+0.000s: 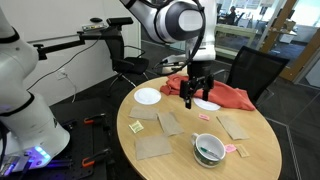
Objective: Put the marker on the table
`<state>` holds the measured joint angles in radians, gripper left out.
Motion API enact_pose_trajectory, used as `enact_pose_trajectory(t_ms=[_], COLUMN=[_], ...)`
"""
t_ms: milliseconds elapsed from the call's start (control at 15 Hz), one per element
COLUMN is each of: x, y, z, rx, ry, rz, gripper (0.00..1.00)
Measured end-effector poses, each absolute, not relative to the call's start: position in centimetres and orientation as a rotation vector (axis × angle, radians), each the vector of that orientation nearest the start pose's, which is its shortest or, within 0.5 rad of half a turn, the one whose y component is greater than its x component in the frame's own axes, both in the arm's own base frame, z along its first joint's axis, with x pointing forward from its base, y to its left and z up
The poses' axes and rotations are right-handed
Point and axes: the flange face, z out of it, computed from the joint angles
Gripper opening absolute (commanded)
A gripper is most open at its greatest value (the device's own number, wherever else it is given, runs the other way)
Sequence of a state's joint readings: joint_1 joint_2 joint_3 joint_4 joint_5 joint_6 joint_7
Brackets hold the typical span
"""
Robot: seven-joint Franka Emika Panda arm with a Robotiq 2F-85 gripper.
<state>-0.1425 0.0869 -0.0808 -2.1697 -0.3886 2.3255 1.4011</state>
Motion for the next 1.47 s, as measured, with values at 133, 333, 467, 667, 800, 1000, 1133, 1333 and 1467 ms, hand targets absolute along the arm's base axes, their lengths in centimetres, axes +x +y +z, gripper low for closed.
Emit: enact_pose_trajectory(t_ms=[133,333,467,667,800,1000,1133,1333,1467], x=[54.7,55.9,56.9,58.6,59.6,60.8,61.5,62.1,62.5], y=[-13.6,-14.4,-14.7,-15.1,-15.4,-16.2,-16.8,-17.4,-17.7], z=[35.1,33.5,32.6,31.1,30.0,28.2,27.0,25.5,24.5], rx=[-2.464,-2.313,-2.228,-2.140,-2.125,-2.129,-2.129,-2.124,-2.122], ry=[2.249,2.426,2.513,2.597,2.620,2.642,2.659,2.681,2.693], rz=[-0.380,-0.421,-0.456,-0.486,-0.492,-0.492,-0.491,-0.481,-0.473], gripper=[1.00,1.00,1.00,1.00,1.00,1.00,0.90,0.81,0.83])
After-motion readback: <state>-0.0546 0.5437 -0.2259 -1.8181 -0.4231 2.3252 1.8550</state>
